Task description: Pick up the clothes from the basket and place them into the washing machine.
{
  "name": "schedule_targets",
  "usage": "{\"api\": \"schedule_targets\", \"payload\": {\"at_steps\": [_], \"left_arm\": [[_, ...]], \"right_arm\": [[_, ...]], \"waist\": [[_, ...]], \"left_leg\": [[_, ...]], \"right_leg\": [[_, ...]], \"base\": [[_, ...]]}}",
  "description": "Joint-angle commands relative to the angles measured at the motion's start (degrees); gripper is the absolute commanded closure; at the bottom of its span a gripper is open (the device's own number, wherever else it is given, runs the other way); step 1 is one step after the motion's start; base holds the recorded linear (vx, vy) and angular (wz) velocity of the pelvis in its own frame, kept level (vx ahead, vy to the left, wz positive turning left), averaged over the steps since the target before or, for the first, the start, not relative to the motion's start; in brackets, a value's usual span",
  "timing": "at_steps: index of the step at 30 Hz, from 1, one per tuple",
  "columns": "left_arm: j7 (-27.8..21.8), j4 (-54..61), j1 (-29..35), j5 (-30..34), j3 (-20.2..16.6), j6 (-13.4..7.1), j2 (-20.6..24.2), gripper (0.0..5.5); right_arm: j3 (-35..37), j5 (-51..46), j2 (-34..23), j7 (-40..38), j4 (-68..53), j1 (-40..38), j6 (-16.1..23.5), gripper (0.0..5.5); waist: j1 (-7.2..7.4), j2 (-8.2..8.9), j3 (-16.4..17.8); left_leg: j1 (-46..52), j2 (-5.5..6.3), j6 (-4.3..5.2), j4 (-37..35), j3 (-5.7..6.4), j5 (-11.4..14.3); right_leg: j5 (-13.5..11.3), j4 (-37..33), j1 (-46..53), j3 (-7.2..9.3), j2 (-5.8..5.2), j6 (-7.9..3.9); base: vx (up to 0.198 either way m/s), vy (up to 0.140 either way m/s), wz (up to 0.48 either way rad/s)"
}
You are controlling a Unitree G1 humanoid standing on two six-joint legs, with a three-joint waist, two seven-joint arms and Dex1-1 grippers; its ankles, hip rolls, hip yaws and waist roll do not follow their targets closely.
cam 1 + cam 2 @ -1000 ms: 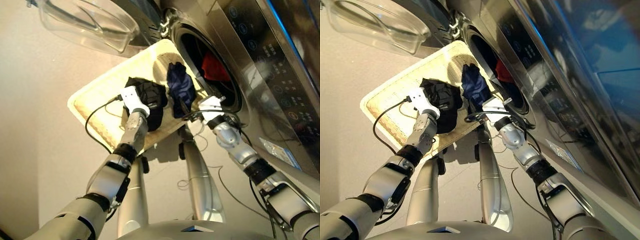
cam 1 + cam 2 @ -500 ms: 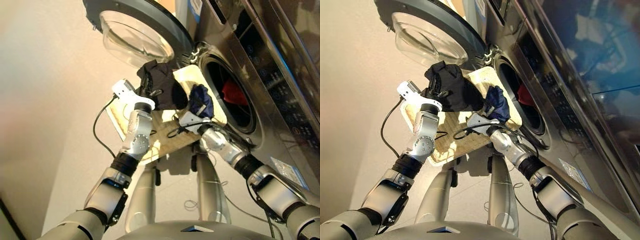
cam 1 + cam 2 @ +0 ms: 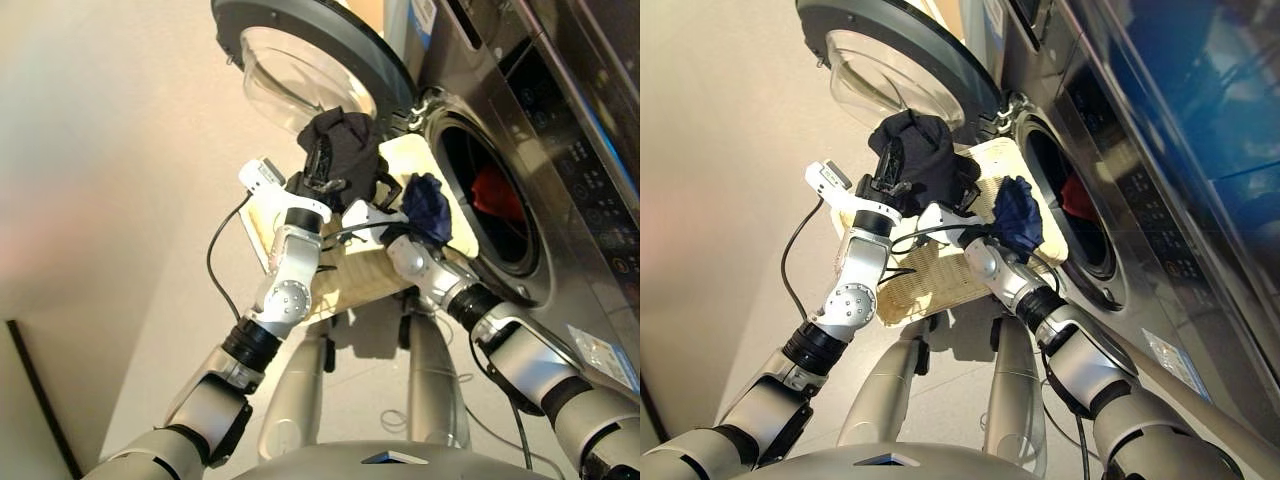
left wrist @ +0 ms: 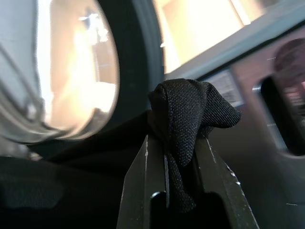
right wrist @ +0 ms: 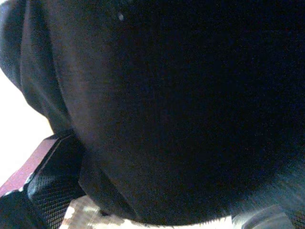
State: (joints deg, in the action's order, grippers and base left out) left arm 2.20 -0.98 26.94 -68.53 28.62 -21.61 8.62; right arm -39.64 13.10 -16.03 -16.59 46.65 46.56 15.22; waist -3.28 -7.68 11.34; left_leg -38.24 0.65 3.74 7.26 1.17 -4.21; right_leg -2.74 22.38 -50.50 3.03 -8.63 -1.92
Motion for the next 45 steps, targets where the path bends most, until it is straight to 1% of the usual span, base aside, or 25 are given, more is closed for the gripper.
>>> {"api": "schedule_targets", "payload": {"at_steps": [1, 2, 3, 4, 5, 8, 14, 15, 16, 18, 20, 22, 23, 25, 28, 30, 33, 35, 37, 39, 40, 41, 43, 44, 45], "left_arm": [[-4.88, 10.97, 1.07, -1.90, 1.97, -2.51, 2.73, 5.50], [-5.35, 11.50, 1.00, -2.24, 2.59, -2.21, 2.93, 5.50], [-5.80, 12.09, 0.90, -2.81, 3.18, -1.97, 3.18, 5.50], [-6.01, 12.35, 0.66, -3.20, 3.54, -1.74, 3.42, 5.50], [-6.32, 12.83, 0.44, -3.33, 3.76, -1.72, 3.79, 5.50], [-6.86, 14.13, -0.11, -3.74, 3.53, -1.63, 4.67, 5.50], [-5.66, 13.55, -1.08, -2.77, 1.48, -3.25, 4.74, 5.50], [-5.16, 13.28, -1.57, -2.29, 0.69, -3.68, 4.59, 4.14], [-4.70, 12.99, -2.19, -1.84, -0.41, -4.11, 4.59, 0.00], [-3.28, 12.28, -3.74, -0.66, -3.08, -5.28, 4.23, 0.00], [-1.62, 10.99, -5.92, -0.40, -6.84, -7.29, 3.07, 0.00], [0.45, 9.16, -8.43, 0.01, -11.84, -9.57, 1.96, 0.00], [1.23, 8.88, -9.20, 0.55, -13.06, -10.33, 1.80, 0.00], [2.65, 8.61, -10.92, 2.16, -16.87, -11.31, 1.40, 0.00], [5.01, 7.39, -12.50, 4.67, -20.19, -12.54, 1.06, 0.00], [7.00, 5.65, -13.11, 6.82, -21.95, -12.81, 1.06, 0.00], [7.82, 4.01, -14.03, 7.83, -23.29, -12.84, 0.61, 0.00], [8.00, 3.36, -14.09, 8.55, -23.22, -12.85, 0.73, 0.00], [8.04, 2.03, -14.41, 8.74, -23.08, -12.70, 0.96, 0.00], [8.45, 1.04, -15.21, 9.29, -22.86, -12.68, 1.73, 0.00], [8.59, 0.85, -15.91, 9.20, -22.80, -12.82, 1.96, 0.00], [8.50, 0.57, -16.50, 9.06, -22.68, -12.84, 2.38, 0.00], [8.52, -0.26, -17.45, 9.01, -22.48, -12.76, 3.20, 0.00], [8.50, -0.31, -17.24, 8.98, -22.52, -12.77, 3.13, 0.00], [8.71, -0.47, -19.17, 9.01, -22.44, -12.78, 4.07, 0.00]], "right_arm": [[2.00, -3.22, 4.84, -0.94, -0.27, 8.76, 2.31, 0.00], [1.98, -4.58, 5.57, -0.10, 0.68, 9.41, 2.61, 0.00], [2.17, -5.65, 5.74, 0.28, 0.80, 10.04, 2.88, 3.00], [2.17, -7.09, 5.78, 0.84, 0.32, 10.50, 3.16, 5.18], [2.19, -8.05, 5.62, 1.34, -0.35, 10.72, 3.41, 5.50], [2.64, -9.64, 5.13, 1.41, -1.56, 10.57, 3.90, 5.50], [3.40, -8.55, 3.88, -0.31, -3.35, 7.83, 3.95, 5.50], [4.06, -8.15, 3.42, -1.00, -3.75, 6.92, 3.86, 5.50], [4.69, -7.88, 2.71, -1.67, -4.58, 5.91, 3.76, 5.50], [6.51, -6.73, 1.27, -3.85, -6.58, 3.16, 3.55, 5.50], [8.75, -5.09, 0.12, -6.95, -8.27, 0.07, 3.74, 5.50], [11.53, -3.51, -0.35, -10.14, -9.24, -2.73, 3.23, 5.50], [12.38, -3.37, -0.36, -10.78, -8.85, -3.52, 3.05, 5.50], [14.73, -2.32, -0.69, -13.29, -8.61, -5.21, 2.17, 5.50], [17.41, 0.50, -1.41, -16.81, -7.32, -6.05, 0.51, 5.50], [19.33, 1.97, -2.18, -19.80, -6.24, -6.03, -0.80, 5.50], [21.97, 3.86, -3.14, -24.01, -3.12, -4.72, -3.29, 5.50], [23.88, 3.42, -3.71, -26.74, -1.39, -2.94, -4.12, 5.50], [26.36, 2.59, -5.60, -29.21, 0.84, -0.14, -5.67, 5.50], [29.76, -0.11, -8.01, -33.12, 4.42, 4.56, -6.99, 5.50], [30.98, -2.61, -9.04, -33.44, 5.96, 7.15, -6.91, 5.50], [31.44, -4.62, -10.14, -34.30, 7.41, 9.47, -7.13, 5.50], [31.27, -7.48, -13.39, -35.16, 11.64, 13.95, -7.50, 5.50], [31.09, -7.67, -13.56, -35.08, 12.07, 14.40, -7.30, 5.50], [32.72, -11.72, -17.04, -37.45, 14.83, 18.51, -7.62, 5.50]], "waist": [[-0.59, -2.00, -1.24], [-0.84, -2.25, -1.26], [-1.07, -2.38, -1.32], [-1.22, -2.44, -1.34], [-1.29, -2.48, -1.33], [-1.43, -2.63, -1.18], [-1.01, -2.25, -0.84], [-0.89, -2.07, -0.78], [-0.76, -1.88, -0.70], [-0.34, -1.56, -0.50], [0.02, -1.19, -0.21], [0.54, -0.64, 0.00], [0.69, -0.41, 0.06], [0.95, -0.02, 0.06], [1.14, 0.42, 0.18], [1.26, 0.57, 0.29], [1.30, 0.57, 0.69], [1.07, 0.29, 1.16], [0.73, -0.26, 1.98], [0.16, -1.15, 3.11], [-0.11, -1.51, 3.69], [-0.59, -1.92, 4.08], [-1.05, -2.32, 5.41], [-1.09, -2.34, 5.30], [-1.29, -2.89, 6.55]], "left_leg": [[-2.72, 1.78, -1.43, 2.88, -0.82, -0.03], [-2.72, 1.82, -1.39, 2.80, -0.80, -0.13], [-2.72, 1.94, -1.37, 2.78, -0.81, -0.21], [-2.71, 2.00, -1.36, 2.73, -0.74, -0.28], [-2.76, 2.00, -1.38, 2.81, -0.69, -0.28], [-2.78, 2.11, -1.45, 3.11, -0.63, -0.23], [-2.83, 2.19, -1.54, 3.76, -0.66, 0.05], [-2.92, 2.18, -1.58, 3.95, -0.68, 0.13], [-3.03, 2.19, -1.63, 4.13, -0.66, 0.21], [-3.07, 2.14, -1.69, 4.30, -0.65, 0.38], [-3.12, 2.10, -1.71, 4.42, -0.74, 0.52], [-3.29, 2.01, -1.76, 4.69, -0.85, 0.79], [-3.42, 2.01, -1.81, 4.85, -0.82, 0.88], [-4.00, 2.02, -1.87, 5.25, -0.90, 1.01], [-4.47, 1.98, -1.97, 5.51, -0.73, 1.18], [-4.99, 1.96, -2.04, 5.90, -0.67, 1.33], [-6.13, 2.01, -2.15, 6.28, -0.38, 1.36], [-7.43, 2.04, -2.21, 6.89, -0.29, 1.32], [-9.57, 2.25, -2.30, 8.31, -0.08, 1.38], [-12.34, 2.41, -2.81, 11.06, -0.04, 1.77], [-13.92, 2.49, -3.12, 12.68, 0.05, 2.11], [-14.81, 2.41, -3.16, 14.42, 0.29, 4.00], [-18.49, 2.99, -3.49, 18.83, 0.12, 4.72], [-19.06, 3.02, -3.50, 19.34, 0.06, 4.96], [-21.58, 3.41, -3.58, 22.30, 0.09, 5.14]], "right_leg": [[-8.93, -8.75, 1.72, 1.11, 0.58, -3.91], [-8.94, -8.73, 1.71, 1.12, 0.53, -3.92], [-8.97, -8.77, 1.73, 1.17, 0.49, -3.92], [-8.99, -8.76, 1.76, 1.21, 0.49, -3.91], [-9.03, -8.66, 1.72, 1.23, 0.43, -3.92], [-9.04, -8.43, 1.58, 1.10, 0.40, -3.91], [-8.83, -7.97, 1.71, 1.17, 0.32, -3.90], [-8.79, -7.86, 1.67, 1.23, 0.36, -3.86], [-8.77, -7.82, 1.64, 1.26, 0.40, -3.83], [-8.73, -7.75, 1.62, 1.17, 0.48, -3.82], [-8.70, -7.72, 1.56, 1.19, 0.57, -3.79], [-8.62, -7.60, 1.40, 1.20, 0.65, -3.71], [-8.60, -7.52, 1.28, 1.20, 0.66, -3.66], [-8.61, -7.38, 0.89, 1.08, 0.76, -3.50], [-8.51, -7.05, 0.43, 1.02, 0.99, -3.36], [-8.46, -6.79, -0.04, 1.05, 1.03, -3.33], [-8.39, -6.04, -1.46, 1.02, 1.13, -3.28], [-8.04, -4.64, -2.93, 1.11, 1.04, -3.16], [-7.33, -2.13, -5.22, 0.92, 0.93, -3.08], [-6.75, 1.39, -8.22, 0.60, 0.74, -2.96], [-6.53, 3.16, -10.00, 0.29, 0.66, -2.87], [-4.62, 5.71, -11.14, -0.01, 0.84, -3.34], [-4.02, 9.73, -14.36, -0.38, 0.86, -3.16], [-3.84, 10.17, -14.93, -0.48, 0.84, -3.18], [-3.04, 13.83, -17.52, -0.81, 0.75, -2.93]], "base": [[0.000, 0.000, 0.000], [0.000, 0.000, 0.000], [0.000, 0.000, 0.000], [0.000, 0.000, 0.000], [0.000, 0.000, 0.000], [0.000, 0.000, 0.000], [0.000, 0.000, 0.000], [0.000, 0.000, 0.000], [0.000, 0.000, 0.000], [0.000, 0.000, 0.000], [0.000, 0.000, 0.000], [0.000, 0.000, 0.000], [0.000, 0.000, 0.000], [0.000, 0.000, 0.000], [0.000, 0.000, 0.000], [0.000, 0.000, 0.000], [0.000, 0.000, 0.000], [0.000, 0.000, 0.000], [-0.058, 0.035, 0.069], [-0.025, 0.027, 0.047], [0.000, 0.000, 0.000], [0.000, 0.000, 0.000], [0.000, 0.000, 0.000], [-0.068, 0.006, 0.075], [-0.057, -0.004, 0.063]]}}
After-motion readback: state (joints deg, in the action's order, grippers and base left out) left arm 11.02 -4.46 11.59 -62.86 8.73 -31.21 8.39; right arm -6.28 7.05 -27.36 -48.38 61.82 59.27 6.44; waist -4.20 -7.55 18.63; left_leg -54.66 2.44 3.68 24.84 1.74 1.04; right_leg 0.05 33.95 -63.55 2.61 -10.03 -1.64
